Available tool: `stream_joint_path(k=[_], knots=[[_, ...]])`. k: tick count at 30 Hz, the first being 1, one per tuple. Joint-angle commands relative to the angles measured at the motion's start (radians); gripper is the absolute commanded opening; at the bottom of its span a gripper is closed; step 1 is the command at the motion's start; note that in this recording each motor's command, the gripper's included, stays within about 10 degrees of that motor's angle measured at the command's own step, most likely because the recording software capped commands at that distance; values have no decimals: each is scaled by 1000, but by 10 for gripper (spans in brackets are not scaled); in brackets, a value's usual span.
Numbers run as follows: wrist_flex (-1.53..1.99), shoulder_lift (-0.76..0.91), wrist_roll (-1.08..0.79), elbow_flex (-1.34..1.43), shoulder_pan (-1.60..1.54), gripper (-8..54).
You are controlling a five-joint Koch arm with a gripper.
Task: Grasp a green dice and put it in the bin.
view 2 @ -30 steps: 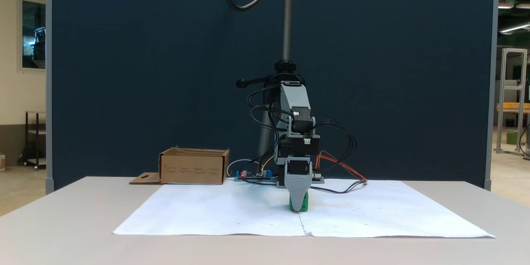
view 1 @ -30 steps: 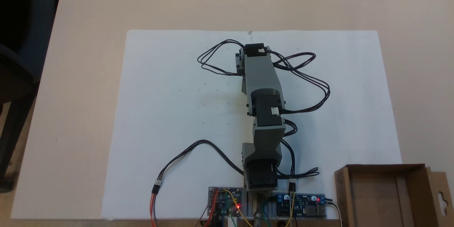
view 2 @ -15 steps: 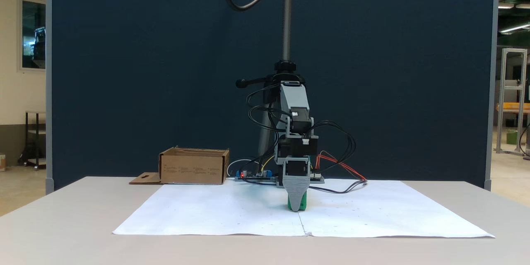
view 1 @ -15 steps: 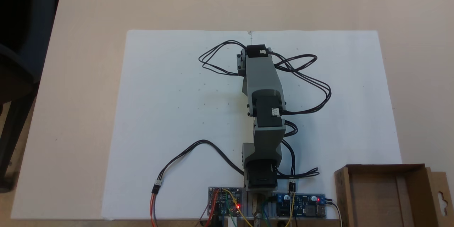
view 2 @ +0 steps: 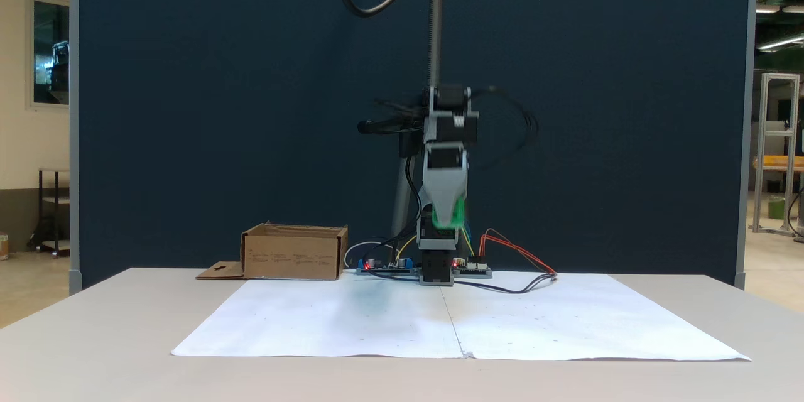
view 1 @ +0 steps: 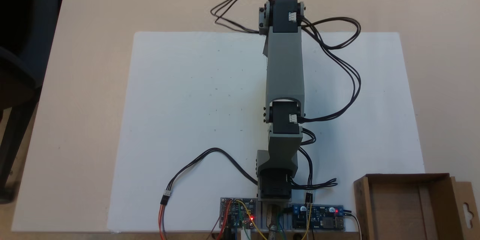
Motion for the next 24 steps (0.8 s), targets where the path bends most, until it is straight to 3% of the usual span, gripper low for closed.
stream_joint_path(k=[1,9,24], knots=[[28,58,55,-54,67,114],[25,83,-64,-54,430,114],[-25,81,-483,-54,1367,114]])
